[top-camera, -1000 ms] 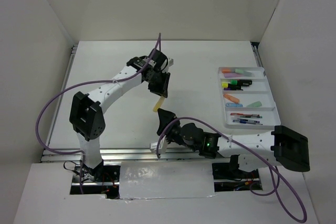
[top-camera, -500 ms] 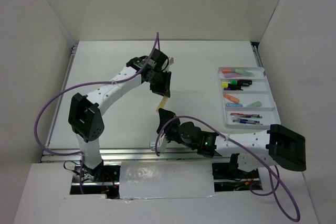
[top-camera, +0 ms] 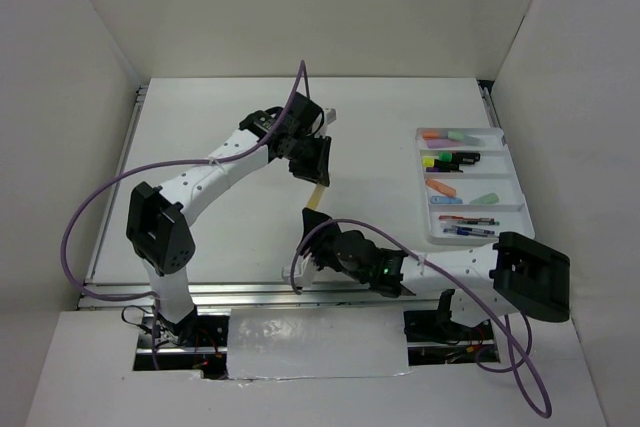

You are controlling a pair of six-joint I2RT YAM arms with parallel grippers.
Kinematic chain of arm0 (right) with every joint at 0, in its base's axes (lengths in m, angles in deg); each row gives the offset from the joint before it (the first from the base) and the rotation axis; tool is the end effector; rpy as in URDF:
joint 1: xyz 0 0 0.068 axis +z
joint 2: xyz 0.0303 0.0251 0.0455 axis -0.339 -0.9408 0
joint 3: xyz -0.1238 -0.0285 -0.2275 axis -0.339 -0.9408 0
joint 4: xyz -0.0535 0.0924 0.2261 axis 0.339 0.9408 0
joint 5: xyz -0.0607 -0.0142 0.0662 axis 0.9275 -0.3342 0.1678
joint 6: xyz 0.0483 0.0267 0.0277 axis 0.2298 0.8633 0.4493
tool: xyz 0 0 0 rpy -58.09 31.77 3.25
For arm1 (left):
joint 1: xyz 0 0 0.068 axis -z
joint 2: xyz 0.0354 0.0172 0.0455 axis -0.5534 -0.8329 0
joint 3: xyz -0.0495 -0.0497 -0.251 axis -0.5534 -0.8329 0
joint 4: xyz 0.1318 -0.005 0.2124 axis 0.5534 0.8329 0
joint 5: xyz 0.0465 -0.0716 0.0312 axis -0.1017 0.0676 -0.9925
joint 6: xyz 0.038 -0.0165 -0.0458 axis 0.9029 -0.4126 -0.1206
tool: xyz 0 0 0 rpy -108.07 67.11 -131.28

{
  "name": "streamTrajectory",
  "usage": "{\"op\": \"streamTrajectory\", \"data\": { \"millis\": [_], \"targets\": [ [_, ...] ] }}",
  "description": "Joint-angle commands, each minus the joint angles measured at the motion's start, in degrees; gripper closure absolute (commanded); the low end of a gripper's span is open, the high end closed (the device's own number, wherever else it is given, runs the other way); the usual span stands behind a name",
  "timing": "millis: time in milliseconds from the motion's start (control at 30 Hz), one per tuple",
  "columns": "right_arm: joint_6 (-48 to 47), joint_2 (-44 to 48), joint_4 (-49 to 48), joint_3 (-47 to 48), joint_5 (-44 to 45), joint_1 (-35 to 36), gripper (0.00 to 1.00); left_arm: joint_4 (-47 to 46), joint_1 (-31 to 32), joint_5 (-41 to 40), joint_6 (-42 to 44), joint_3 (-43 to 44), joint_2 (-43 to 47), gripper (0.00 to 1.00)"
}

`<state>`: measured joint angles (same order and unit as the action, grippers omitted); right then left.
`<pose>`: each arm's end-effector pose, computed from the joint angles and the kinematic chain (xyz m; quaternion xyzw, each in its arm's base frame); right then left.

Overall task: Sort the stationery into containers
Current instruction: Pass the stationery from the left arm to the right

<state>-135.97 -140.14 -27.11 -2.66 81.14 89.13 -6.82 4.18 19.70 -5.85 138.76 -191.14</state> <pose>0.1096 0.2489 0.1931 -0.7567 0.2419 -0.2265 0.5635 0.3043 -0.2468 0.3025 0.1035 0.9378 -0.2493 0.2184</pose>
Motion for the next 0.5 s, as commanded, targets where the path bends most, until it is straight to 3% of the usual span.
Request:
{"op": "streamTrajectory", "data": {
  "millis": [0,200,300,333,367,467],
  "targets": [
    [0.5,-0.9,-3.6,2.4,0.2,-0.7,0.58,-0.9,0.5,2.2,-1.2,0.5,3.1,1.0],
    [-0.3,-1.4,-4.2,2.7,0.5,-1.6,0.65,-1.1,0.5,2.7,-1.2,0.0,3.3,1.0],
    [-0.7,-1.4,-4.6,3.0,0.5,-2.3,0.76,-1.4,0.5,3.0,-1.2,-0.4,3.4,1.0],
    [-1.0,-1.4,-4.9,2.9,0.4,-2.7,0.89,-1.5,0.5,3.1,-1.2,-0.6,3.4,1.0],
    [-1.1,-1.4,-5.4,2.8,0.5,-3.0,0.95,-1.5,0.5,3.3,-1.1,-0.7,3.5,1.0],
    [-1.6,-1.4,-5.9,2.8,1.2,-3.1,1.0,-2.0,0.5,3.3,-0.9,-1.6,4.0,0.98]
  ]
}}
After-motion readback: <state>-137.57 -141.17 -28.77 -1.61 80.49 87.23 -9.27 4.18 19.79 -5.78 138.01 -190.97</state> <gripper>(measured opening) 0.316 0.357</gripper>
